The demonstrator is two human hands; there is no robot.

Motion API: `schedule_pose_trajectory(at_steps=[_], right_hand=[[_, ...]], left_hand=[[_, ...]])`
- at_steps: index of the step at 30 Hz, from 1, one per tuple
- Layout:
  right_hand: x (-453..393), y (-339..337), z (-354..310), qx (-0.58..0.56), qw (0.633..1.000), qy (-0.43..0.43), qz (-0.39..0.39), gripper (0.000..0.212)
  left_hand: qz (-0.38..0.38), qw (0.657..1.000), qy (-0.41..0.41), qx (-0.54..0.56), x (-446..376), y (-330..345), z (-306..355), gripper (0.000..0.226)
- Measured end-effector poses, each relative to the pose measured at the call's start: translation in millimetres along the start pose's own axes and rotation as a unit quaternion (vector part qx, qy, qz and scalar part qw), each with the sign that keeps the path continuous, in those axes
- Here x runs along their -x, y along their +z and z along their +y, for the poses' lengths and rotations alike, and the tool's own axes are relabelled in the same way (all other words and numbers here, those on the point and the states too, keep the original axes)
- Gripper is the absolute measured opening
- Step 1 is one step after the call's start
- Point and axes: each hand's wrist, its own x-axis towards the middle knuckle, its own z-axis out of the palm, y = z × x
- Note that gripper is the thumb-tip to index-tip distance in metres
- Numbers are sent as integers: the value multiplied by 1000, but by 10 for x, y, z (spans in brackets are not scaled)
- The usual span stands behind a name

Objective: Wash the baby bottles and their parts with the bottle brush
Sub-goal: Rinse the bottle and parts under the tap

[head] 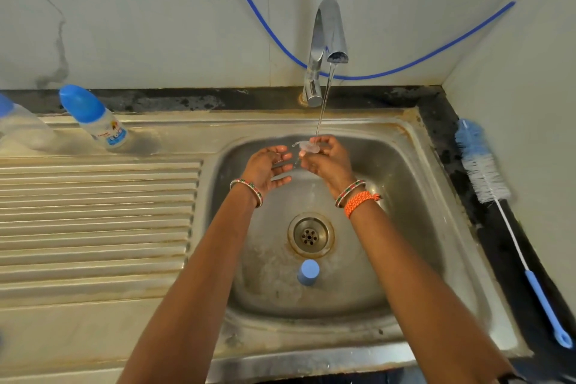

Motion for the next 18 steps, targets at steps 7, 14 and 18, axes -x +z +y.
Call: schedule_pose_trajectory(at_steps=[7, 14, 18], right_hand=[[-20, -9, -64, 97, 984, -142, 53, 43], [267, 73, -185, 194, 966, -145, 92, 30], [647, 130, -128, 324, 922, -188, 93, 21]], left_hand=[[1, 1000, 4, -7, 62, -54, 34, 22], [-3, 999, 39, -14, 345, -112, 35, 21], [1, 998, 66, 1, 720, -317, -21, 24]])
